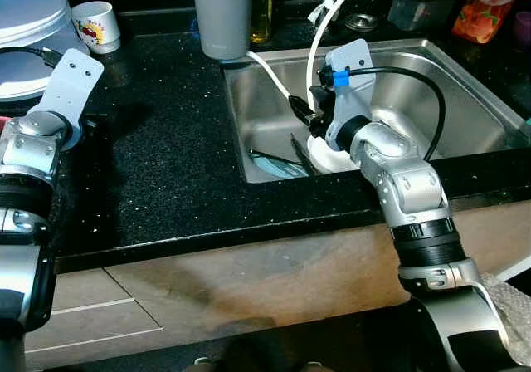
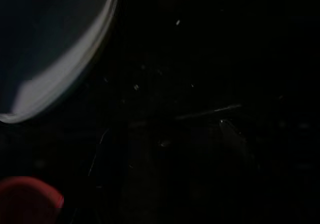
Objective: Kitchen organization
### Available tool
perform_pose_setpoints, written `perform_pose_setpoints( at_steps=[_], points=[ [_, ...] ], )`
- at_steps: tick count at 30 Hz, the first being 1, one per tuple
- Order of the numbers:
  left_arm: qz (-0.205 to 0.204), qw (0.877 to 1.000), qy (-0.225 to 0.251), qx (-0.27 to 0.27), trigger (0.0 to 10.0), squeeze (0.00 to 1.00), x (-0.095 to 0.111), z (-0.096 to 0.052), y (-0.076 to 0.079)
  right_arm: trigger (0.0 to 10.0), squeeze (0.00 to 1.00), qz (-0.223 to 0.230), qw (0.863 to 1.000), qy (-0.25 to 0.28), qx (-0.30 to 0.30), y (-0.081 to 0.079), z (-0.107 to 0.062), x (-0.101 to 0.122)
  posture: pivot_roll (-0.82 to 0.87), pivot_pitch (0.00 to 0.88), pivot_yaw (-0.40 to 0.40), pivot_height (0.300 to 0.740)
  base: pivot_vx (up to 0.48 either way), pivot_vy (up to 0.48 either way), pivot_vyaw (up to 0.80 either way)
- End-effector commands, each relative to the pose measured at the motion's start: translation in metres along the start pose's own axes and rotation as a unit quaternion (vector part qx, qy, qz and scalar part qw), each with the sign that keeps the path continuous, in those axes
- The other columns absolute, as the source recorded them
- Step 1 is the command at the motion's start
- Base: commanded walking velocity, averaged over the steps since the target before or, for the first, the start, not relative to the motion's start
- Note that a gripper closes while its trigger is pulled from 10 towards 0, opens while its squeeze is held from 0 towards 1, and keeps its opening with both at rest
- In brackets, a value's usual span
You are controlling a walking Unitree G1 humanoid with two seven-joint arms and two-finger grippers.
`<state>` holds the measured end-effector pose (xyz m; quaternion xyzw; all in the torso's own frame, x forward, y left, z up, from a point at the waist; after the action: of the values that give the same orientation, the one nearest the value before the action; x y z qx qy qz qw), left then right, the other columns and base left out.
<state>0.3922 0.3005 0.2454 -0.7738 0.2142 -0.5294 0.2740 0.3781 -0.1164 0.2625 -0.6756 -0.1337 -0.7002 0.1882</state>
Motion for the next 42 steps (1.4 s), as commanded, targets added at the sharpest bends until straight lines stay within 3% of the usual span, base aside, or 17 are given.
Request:
perform_pose_setpoints(
  at_steps=[1, 2, 5, 9, 13, 14, 19, 23, 26, 28, 30, 31, 32, 33, 35, 36, 42],
  points=[
    [-0.029, 0.997, -0.039, -0.057, 10.0, 0.0, -0.017, 0.004, 0.023, 10.0, 0.0, -0.003, 1.0, 0.008, 0.004, 0.0, -0.001, 0.003, 0.02, 0.112, 0.006, 0.74, 0.0, 0.0, 0.0],
    [-0.029, 0.997, -0.039, -0.057, 10.0, 0.0, -0.017, 0.004, 0.023, 10.0, 0.0, -0.003, 1.0, 0.008, 0.004, 0.0, -0.001, 0.003, 0.02, 0.112, 0.006, 0.74, 0.0, 0.0, 0.0],
    [-0.099, 0.989, -0.037, -0.099, 10.0, 0.0, -0.012, 0.003, 0.036, 10.0, 0.0, -0.006, 1.0, 0.009, 0.006, 0.0, -0.001, 0.004, 0.02, 0.113, 0.009, 0.74, 0.0, 0.0, 0.0],
    [-0.137, 0.983, -0.041, -0.115, 10.0, 0.0, -0.012, 0.003, 0.043, 10.0, 0.0, -0.008, 1.0, 0.01, 0.006, 0.002, -0.001, 0.005, 0.02, 0.115, 0.011, 0.74, 0.0, 0.0, 0.0],
    [-0.162, 0.978, -0.049, -0.125, 10.0, 0.0, -0.015, 0.002, 0.048, 10.0, 0.0, -0.009, 1.0, 0.01, 0.006, 0.003, -0.001, 0.005, 0.02, 0.118, 0.01, 0.74, 0.0, 0.0, 0.0],
    [-0.182, 0.971, -0.052, -0.145, 10.0, 0.0, -0.015, 0.001, 0.055, 10.0, 0.0, -0.01, 1.0, 0.01, 0.006, 0.003, -0.002, 0.005, 0.02, 0.118, 0.01, 0.74, 0.0, 0.0, 0.0],
    [-0.191, 0.966, -0.051, -0.169, 10.0, 0.0, -0.011, -0.001, 0.068, 10.0, 0.0, -0.013, 1.0, 0.011, 0.006, 0.003, -0.002, 0.005, 0.02, 0.119, 0.01, 0.74, 0.0, 0.0, 0.0],
    [-0.233, 0.949, -0.037, -0.21, 10.0, 0.0, 0.003, -0.009, 0.092, 10.0, 0.0, -0.017, 1.0, 0.013, 0.004, 0.004, -0.002, 0.005, 0.02, 0.123, 0.013, 0.74, 0.0, 0.0, 0.0],
    [-0.271, 0.939, 0.003, -0.213, 10.0, 0.0, 0.015, -0.012, 0.098, 10.0, 0.0, -0.018, 1.0, 0.013, 0.003, 0.005, -0.002, 0.006, 0.02, 0.127, 0.011, 0.74, 0.0, 0.0, 0.0],
    [-0.279, 0.937, 0.013, -0.208, 10.0, 0.0, 0.017, -0.012, 0.097, 10.0, 0.0, -0.018, 1.0, 0.013, 0.003, 0.005, -0.002, 0.006, 0.02, 0.127, 0.011, 0.74, 0.0, 0.0, 0.0],
    [-0.264, 0.95, 0.098, -0.136, 10.0, 0.0, 0.032, -0.01, 0.077, 10.0, 0.0, -0.017, 1.0, 0.014, 0.002, 0.006, -0.002, 0.006, 0.02, 0.13, 0.009, 0.74, 0.0, 0.0, 0.0],
    [-0.264, 0.95, 0.098, -0.136, 10.0, 0.0, 0.032, -0.01, 0.077, 10.0, 0.0, -0.017, 1.0, 0.014, 0.002, 0.006, -0.002, 0.006, 0.02, 0.13, 0.009, 0.74, 0.0, 0.0, 0.0],
    [-0.251, 0.952, 0.152, -0.092, 10.0, 0.0, 0.041, -0.01, 0.06, 10.0, 0.0, -0.016, 1.0, 0.015, 0.002, 0.006, -0.001, 0.007, 0.02, 0.13, 0.009, 0.74, 0.0, 0.0, 0.0],
    [-0.252, 0.949, 0.174, -0.076, 10.0, 0.0, 0.045, -0.011, 0.053, 10.0, 0.0, -0.015, 1.0, 0.016, 0.002, 0.006, -0.001, 0.007, 0.02, 0.13, 0.009, 0.74, 0.0, 0.0, 0.0],
    [-0.255, 0.947, 0.186, -0.066, 10.0, 0.0, 0.047, -0.012, 0.049, 10.0, 0.0, -0.014, 1.0, 0.017, 0.001, 0.006, -0.001, 0.007, 0.02, 0.13, 0.009, 0.74, 0.0, 0.0, 0.0],
    [-0.234, 0.952, 0.196, -0.029, 10.0, 0.0, 0.046, -0.012, 0.037, 10.0, 0.0, -0.012, 1.0, 0.018, 0.001, 0.005, 0.0, 0.007, 0.03, 0.13, 0.014, 0.74, 0.0, 0.0, 0.0],
    [-0.245, 0.952, 0.178, 0.035, 10.0, 0.0, 0.03, -0.009, 0.019, 10.0, 0.0, -0.01, 1.0, 0.02, 0.0, 0.004, 0.0, 0.007, 0.02, 0.13, 0.018, 0.74, 0.0, 0.0, 0.0]
  ],
)
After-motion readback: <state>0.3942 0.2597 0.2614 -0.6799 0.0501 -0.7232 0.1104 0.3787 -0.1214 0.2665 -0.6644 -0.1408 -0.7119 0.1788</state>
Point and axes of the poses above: a point about 5 cm out from each wrist's last joint towards the gripper, its own z axis pointing out of the wrist towards the gripper, its own x axis along the axis of the wrist's last joint, y = z × x, the point moved 1 cm from there along z, pointing out of the wrist towards the gripper, and after that the axes turned 15 degrees about z, right-handed, at the moved point
